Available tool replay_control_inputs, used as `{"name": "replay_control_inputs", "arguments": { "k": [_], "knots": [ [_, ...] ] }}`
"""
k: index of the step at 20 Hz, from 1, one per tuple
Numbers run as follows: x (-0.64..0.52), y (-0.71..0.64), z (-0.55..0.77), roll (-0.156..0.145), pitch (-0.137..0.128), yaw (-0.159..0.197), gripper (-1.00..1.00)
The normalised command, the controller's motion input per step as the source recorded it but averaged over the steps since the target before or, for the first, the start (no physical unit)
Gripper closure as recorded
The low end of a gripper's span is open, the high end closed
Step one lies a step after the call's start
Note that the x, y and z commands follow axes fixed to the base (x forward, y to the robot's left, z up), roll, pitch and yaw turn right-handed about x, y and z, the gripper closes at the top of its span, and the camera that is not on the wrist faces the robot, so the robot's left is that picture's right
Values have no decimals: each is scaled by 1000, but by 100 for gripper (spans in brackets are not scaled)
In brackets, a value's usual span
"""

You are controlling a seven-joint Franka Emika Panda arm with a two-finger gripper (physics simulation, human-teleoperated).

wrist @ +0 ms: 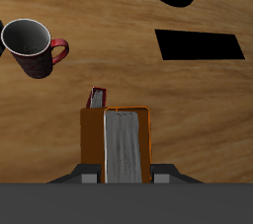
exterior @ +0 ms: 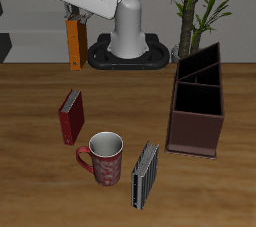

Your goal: Place the orange book into the left desk caddy's right compartment

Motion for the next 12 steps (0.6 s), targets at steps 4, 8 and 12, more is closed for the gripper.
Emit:
{"name": "replay_control_inputs", "arguments": {
  "k": [4,8,12],
  "knots": [
    [-85,289,38,-11,54,-39,100],
    [-47,588,-9,-34,39,-15,100],
    [16,466,102,-19,-13,-33,100]
  ]
}}
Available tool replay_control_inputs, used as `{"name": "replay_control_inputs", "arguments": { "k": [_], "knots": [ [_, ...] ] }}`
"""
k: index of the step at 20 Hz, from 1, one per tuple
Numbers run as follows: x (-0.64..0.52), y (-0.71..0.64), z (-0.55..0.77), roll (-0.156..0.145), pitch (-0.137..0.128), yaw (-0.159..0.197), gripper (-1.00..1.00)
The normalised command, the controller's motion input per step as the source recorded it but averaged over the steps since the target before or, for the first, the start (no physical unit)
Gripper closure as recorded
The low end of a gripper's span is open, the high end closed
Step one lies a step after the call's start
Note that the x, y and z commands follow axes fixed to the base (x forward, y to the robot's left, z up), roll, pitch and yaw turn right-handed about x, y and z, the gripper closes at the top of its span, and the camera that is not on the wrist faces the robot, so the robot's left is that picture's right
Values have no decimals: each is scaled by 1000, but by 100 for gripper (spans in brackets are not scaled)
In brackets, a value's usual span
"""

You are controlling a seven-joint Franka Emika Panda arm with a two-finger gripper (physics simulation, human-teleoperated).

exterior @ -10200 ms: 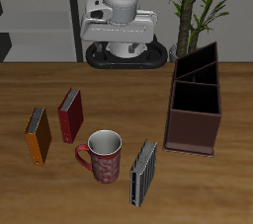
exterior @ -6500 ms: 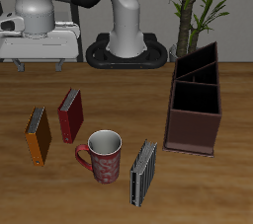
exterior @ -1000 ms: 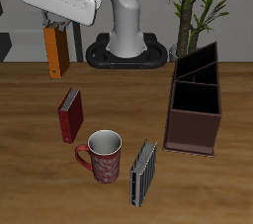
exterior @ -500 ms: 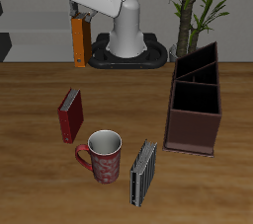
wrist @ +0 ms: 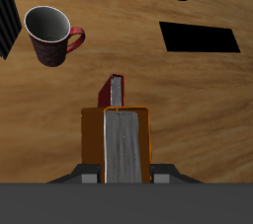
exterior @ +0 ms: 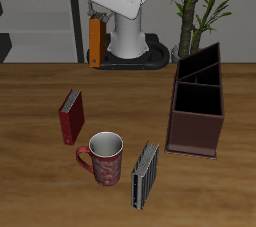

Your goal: Place the orange book into the left desk caddy's right compartment

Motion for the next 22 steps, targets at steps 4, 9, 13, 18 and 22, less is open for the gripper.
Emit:
{"name": "replay_control_inputs", "arguments": {
  "k": [4,9,13,18,22],
  "knots": [
    [96,582,114,17,-26,-53,100],
    [238,785,-19,101,9,0,100],
    [186,517,-43,56,8,27,100],
    [209,620,-86,59,18,-10,100],
    [141,551,-35,59,8,13,100]
  ]
}}
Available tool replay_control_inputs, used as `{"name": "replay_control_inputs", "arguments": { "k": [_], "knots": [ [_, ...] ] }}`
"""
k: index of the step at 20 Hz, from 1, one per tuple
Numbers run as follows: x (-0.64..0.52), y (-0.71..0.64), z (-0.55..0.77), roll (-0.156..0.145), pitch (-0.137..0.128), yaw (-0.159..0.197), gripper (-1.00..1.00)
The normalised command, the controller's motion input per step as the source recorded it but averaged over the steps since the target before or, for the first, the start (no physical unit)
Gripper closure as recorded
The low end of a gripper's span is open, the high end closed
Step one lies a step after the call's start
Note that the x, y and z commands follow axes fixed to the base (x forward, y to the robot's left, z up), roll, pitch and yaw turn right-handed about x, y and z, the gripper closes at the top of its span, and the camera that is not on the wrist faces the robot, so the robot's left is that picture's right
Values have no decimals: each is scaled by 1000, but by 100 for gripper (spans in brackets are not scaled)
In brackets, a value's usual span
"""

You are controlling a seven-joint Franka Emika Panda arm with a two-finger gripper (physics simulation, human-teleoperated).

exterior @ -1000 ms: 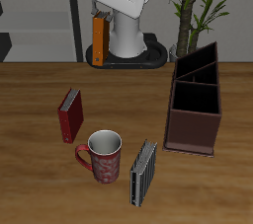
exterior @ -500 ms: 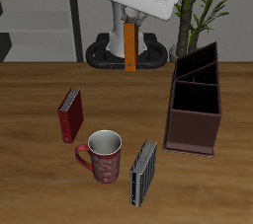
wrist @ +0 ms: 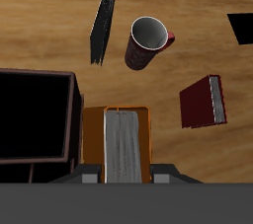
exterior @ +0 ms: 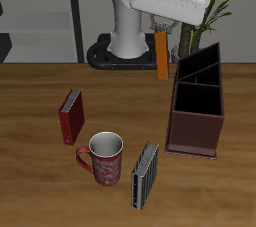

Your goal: Place the orange book into the left desk caddy's right compartment

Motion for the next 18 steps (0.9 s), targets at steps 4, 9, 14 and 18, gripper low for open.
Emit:
{"name": "replay_control_inputs", "arguments": {
  "k": [4,9,14,18],
  "knots": [
    [118,383,53,32,-3,8,100],
    [160,297,116,14,-6,-11,100],
    [134,176,70,-2,5,-46,100],
    [157,226,20,-7,8,-12,100]
  ]
}}
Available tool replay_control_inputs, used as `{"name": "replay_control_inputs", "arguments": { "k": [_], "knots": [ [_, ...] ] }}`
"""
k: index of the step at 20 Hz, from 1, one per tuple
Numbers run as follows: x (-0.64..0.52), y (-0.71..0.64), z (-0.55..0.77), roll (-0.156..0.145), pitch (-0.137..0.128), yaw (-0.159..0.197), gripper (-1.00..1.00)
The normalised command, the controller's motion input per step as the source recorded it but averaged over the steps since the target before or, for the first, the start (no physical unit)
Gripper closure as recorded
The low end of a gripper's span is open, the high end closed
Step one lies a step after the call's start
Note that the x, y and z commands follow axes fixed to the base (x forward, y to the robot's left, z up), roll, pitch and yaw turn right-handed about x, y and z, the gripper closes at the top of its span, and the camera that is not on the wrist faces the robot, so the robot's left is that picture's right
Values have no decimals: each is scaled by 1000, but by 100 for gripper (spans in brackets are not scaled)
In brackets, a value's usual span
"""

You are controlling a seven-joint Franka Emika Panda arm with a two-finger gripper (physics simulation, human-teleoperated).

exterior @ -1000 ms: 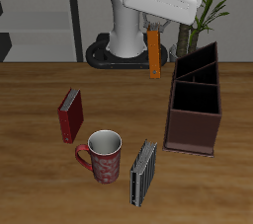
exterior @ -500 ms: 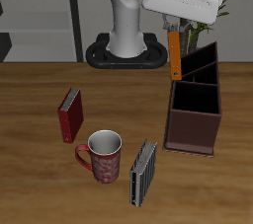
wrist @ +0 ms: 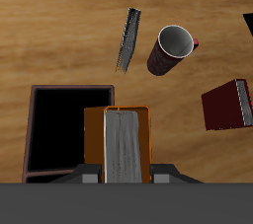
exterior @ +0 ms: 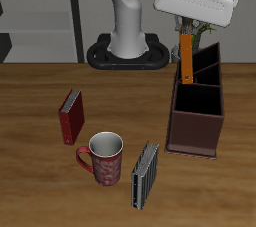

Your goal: Place the orange book into the left desk caddy's right compartment

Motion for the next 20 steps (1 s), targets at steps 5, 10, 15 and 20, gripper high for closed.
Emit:
{"name": "replay_control_inputs", "arguments": {
  "k": [5,10,15,20],
  "knots": [
    [228,253,-58,-6,8,-15,100],
    [257,166,-55,-26,5,3,100],
    [141,84,-122,-8,25,-16,100],
    [50,23,-119,-7,10,-1,100]
  ]
}}
